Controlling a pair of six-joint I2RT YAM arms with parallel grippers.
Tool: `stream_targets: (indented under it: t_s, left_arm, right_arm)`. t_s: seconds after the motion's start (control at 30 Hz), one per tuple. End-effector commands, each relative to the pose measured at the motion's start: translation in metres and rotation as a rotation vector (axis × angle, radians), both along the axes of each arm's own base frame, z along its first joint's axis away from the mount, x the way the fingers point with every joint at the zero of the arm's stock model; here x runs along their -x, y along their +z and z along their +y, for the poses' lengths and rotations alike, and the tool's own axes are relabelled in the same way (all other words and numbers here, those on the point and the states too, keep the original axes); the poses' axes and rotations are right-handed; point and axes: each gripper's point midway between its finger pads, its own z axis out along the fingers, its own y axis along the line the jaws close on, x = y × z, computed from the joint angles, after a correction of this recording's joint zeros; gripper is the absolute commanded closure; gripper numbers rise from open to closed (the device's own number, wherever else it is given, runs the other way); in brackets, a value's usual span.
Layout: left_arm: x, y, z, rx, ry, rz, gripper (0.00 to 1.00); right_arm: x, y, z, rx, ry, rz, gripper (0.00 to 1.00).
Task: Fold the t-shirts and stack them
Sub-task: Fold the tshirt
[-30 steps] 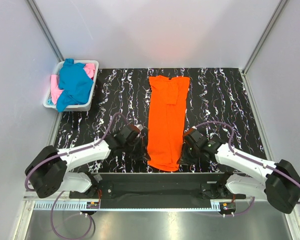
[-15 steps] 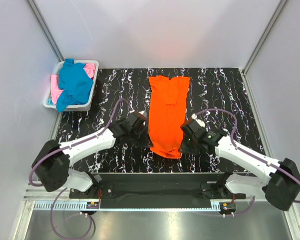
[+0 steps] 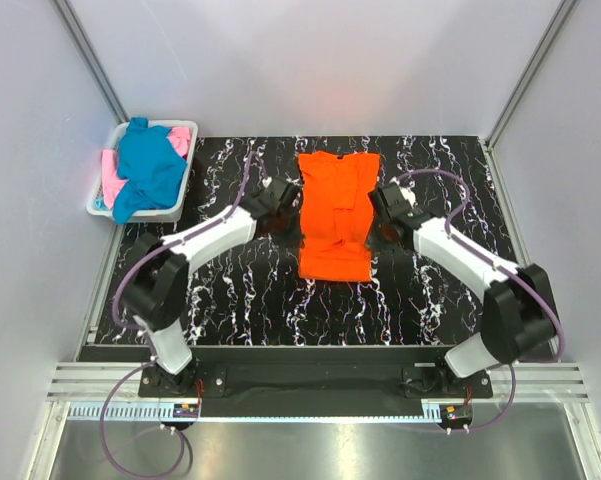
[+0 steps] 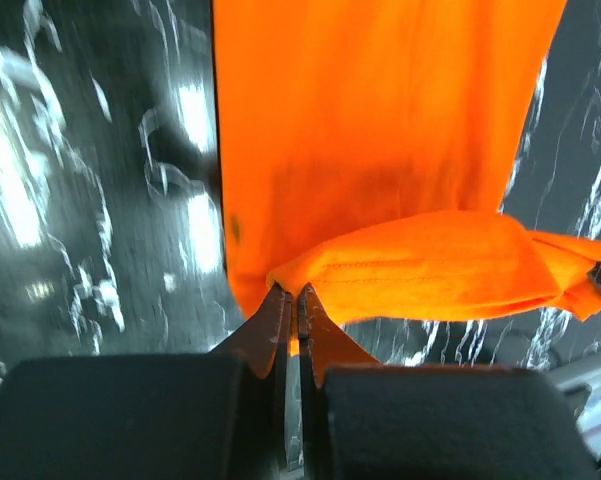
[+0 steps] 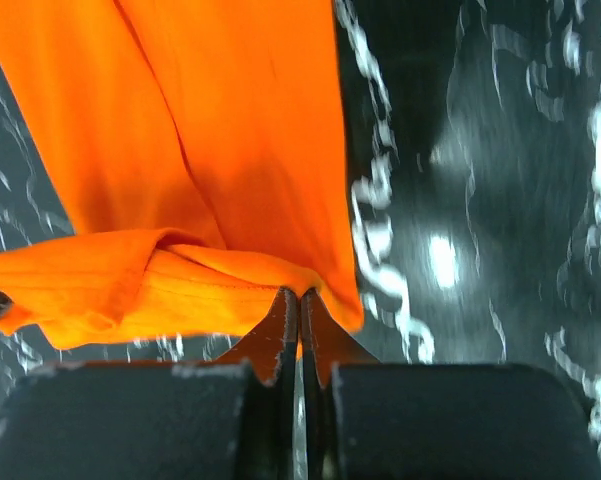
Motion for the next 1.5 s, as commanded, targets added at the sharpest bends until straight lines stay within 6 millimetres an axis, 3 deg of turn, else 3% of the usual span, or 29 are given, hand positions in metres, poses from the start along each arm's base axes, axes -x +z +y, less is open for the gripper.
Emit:
stream_targets:
  t_s: [0.0,0.03,0.07,0.1,0.13,0.17,0.2,0.23,0.27,0.33,0.37,0.47,0.63,0.77,0.83,0.9,1.03,1.17,1.2,1.27,1.33,1.37,1.47]
  left_arm:
    - [-0.044,0.006,0.003,-0.04,-0.003,-0.057,1.0]
    - [-0.058,0.0,-0.001,-0.039,-0.016,-0.058,1.0]
    - [-0.066,0.011,-0.003,-0.031,-0.024,-0.089,1.0]
    - [-0.074,-0.008,-0.006,-0.053,-0.033,-0.062,1.0]
    - [-0.088,-0.002,-0.013,-0.039,-0.041,-0.088,1.0]
    - [-0.096,-0.005,-0.014,-0.037,-0.055,-0.087,1.0]
    - [-0.101,-0.025,-0.016,-0.043,-0.066,-0.053,1.0]
    - [-0.114,-0.019,-0.021,-0.029,-0.062,-0.075,1.0]
    - [-0.122,-0.024,-0.018,-0.033,-0.056,-0.072,1.0]
    - [-0.136,-0.032,-0.021,-0.015,-0.058,-0.065,1.0]
    - [-0.144,-0.032,-0.017,-0.011,-0.043,-0.065,1.0]
    - [-0.158,-0.034,-0.01,-0.001,-0.026,-0.059,1.0]
    - [-0.171,-0.028,-0.004,-0.006,-0.035,-0.096,0.88]
    - [-0.184,-0.019,0.0,-0.005,-0.024,-0.152,0.65]
    - [-0.185,-0.02,0.0,0.029,-0.007,-0.158,0.6]
    - [-0.193,-0.008,-0.001,0.064,0.004,-0.21,0.55]
    - [-0.194,0.001,0.006,0.064,0.025,-0.246,0.54]
    - [-0.193,0.02,0.014,0.074,0.059,-0.303,0.54]
    - [-0.188,0.016,0.018,0.071,0.065,-0.303,0.54]
    - [-0.191,0.041,0.021,0.096,0.095,-0.378,0.54]
    - [-0.185,0.039,0.026,0.111,0.115,-0.395,0.54]
    - [-0.19,0.065,0.028,0.142,0.135,-0.472,0.54]
    - [-0.183,0.069,0.029,0.175,0.137,-0.476,0.53]
  right_arm:
    - [-0.047,0.011,0.004,0.02,0.054,-0.094,1.0]
    - [-0.058,0.002,0.006,0.03,0.064,-0.083,1.0]
    - [-0.064,0.009,0.009,0.021,0.063,-0.105,1.0]
    - [-0.071,-0.009,0.009,0.041,0.073,-0.072,1.0]
    - [-0.083,-0.007,0.015,0.024,0.082,-0.093,1.0]
    - [-0.089,-0.025,0.015,0.045,0.081,-0.062,1.0]
    - [-0.097,-0.028,0.015,0.05,0.078,-0.069,1.0]
    - [-0.107,-0.026,0.016,0.053,0.076,-0.083,1.0]
    - [-0.112,-0.038,0.016,0.063,0.076,-0.065,1.0]
    - [-0.13,-0.036,0.013,0.059,0.061,-0.084,1.0]
    - [-0.134,-0.045,0.012,0.068,0.061,-0.069,1.0]
    - [-0.152,-0.042,0.005,0.064,0.043,-0.084,1.0]
    - [-0.171,-0.029,-0.004,0.072,0.002,-0.13,1.0]
    - [-0.183,-0.026,-0.003,0.067,-0.002,-0.146,0.87]
    - [-0.19,-0.022,0.003,0.046,0.007,-0.167,0.83]
    - [-0.196,-0.026,0.004,0.031,0.013,-0.167,0.71]
    - [-0.21,-0.024,0.003,0.001,0.006,-0.174,0.6]
    - [-0.217,-0.024,-0.003,0.005,-0.007,-0.182,0.59]
    - [-0.218,-0.022,-0.005,0.007,-0.01,-0.189,0.59]
    - [-0.221,-0.018,-0.007,0.008,-0.007,-0.2,0.59]
    - [-0.225,-0.014,-0.008,0.006,-0.007,-0.213,0.59]
    - [-0.226,-0.012,-0.009,0.007,-0.004,-0.217,0.59]
    - [-0.226,-0.007,-0.01,-0.001,-0.002,-0.225,0.59]
